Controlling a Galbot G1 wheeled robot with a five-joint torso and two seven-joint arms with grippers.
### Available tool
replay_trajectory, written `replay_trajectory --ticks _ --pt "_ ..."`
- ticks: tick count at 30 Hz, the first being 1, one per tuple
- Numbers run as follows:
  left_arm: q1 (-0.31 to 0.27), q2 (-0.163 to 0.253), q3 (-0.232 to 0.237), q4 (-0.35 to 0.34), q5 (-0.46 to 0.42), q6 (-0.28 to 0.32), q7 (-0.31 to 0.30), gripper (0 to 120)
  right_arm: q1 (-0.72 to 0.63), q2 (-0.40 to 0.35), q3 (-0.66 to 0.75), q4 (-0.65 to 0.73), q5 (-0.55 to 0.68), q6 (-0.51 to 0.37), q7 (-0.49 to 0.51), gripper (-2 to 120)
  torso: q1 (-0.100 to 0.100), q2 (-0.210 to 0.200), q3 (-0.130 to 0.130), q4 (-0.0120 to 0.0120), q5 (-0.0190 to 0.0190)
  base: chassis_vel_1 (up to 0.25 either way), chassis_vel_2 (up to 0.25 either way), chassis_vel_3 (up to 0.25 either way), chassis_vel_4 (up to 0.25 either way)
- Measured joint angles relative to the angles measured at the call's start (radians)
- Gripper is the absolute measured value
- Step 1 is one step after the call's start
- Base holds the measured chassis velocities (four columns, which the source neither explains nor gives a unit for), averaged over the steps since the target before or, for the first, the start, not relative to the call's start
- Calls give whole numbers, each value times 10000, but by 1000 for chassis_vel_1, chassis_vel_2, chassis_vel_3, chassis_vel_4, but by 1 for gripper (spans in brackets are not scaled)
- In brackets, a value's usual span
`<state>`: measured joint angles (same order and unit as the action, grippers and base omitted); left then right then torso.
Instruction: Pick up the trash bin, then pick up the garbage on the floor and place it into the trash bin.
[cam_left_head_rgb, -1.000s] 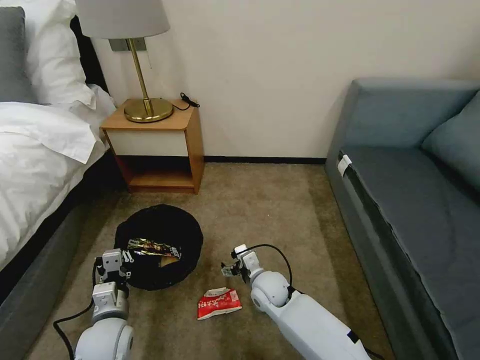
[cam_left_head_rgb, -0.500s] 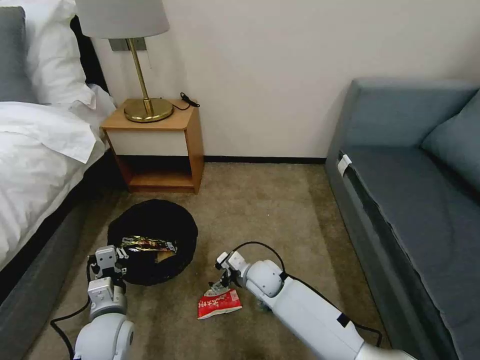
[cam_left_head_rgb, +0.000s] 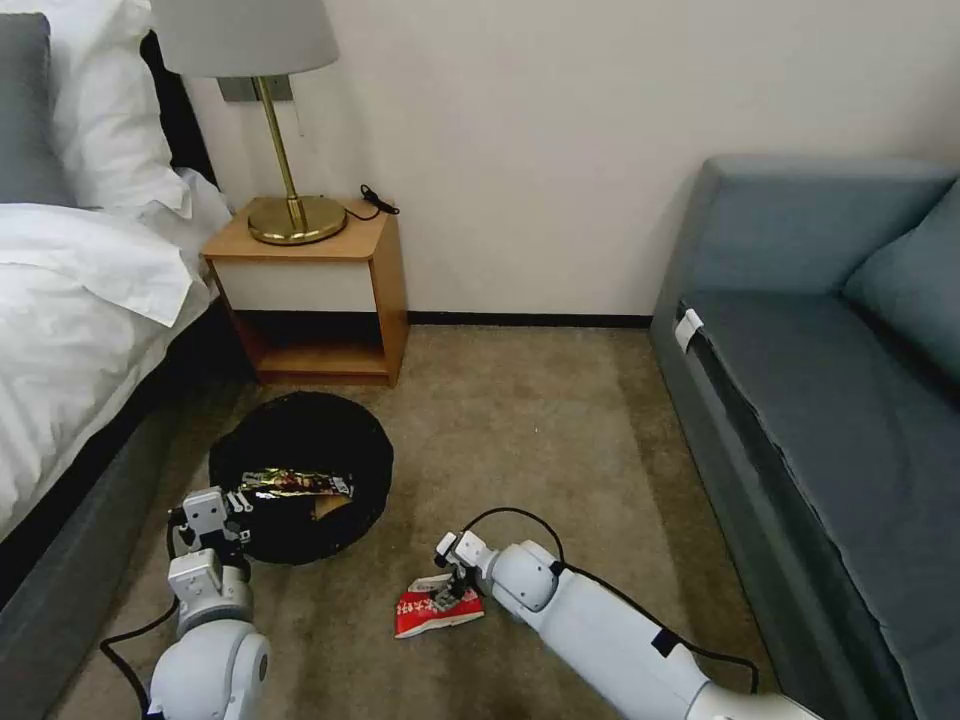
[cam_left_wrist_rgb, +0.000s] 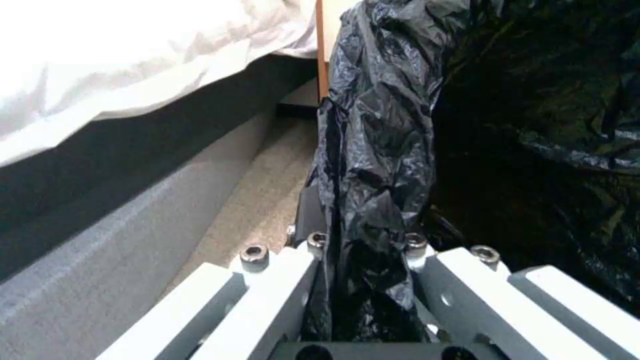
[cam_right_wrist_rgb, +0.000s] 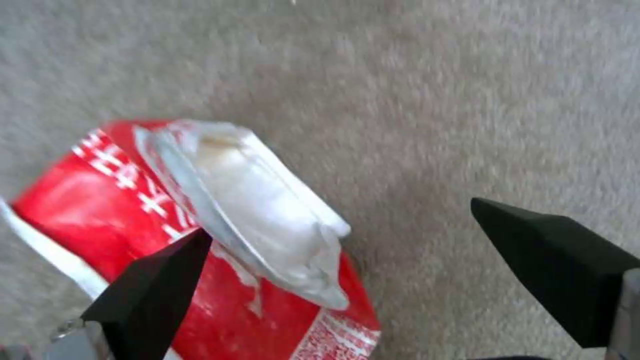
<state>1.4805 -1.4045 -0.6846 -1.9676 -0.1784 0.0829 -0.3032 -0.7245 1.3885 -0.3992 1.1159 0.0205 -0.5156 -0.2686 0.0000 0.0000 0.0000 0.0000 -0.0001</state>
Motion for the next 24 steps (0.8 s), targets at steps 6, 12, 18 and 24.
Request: replay_trajectory --ticks 6,12,18,24 --pt "41 -4 -26 52 -12 -33 15 1 24 203 -125 -441 -246 168 -83 99 0 0 0 1 1 0 0 0 0" --pt "72 -6 -44 72 -37 -71 35 1 -43 300 -143 -543 -478 348 -296 79 0 0 0 0 0 0 0 0 0" --pt "171 32 -69 73 -61 -116 67 1 -107 266 -129 -493 -498 482 -314 59 0 0 0 1 1 0 0 0 0" --pt "267 58 -127 77 -61 -182 102 1 -181 148 -107 -357 -498 591 -312 37 0 0 0 1 2 0 0 0 0"
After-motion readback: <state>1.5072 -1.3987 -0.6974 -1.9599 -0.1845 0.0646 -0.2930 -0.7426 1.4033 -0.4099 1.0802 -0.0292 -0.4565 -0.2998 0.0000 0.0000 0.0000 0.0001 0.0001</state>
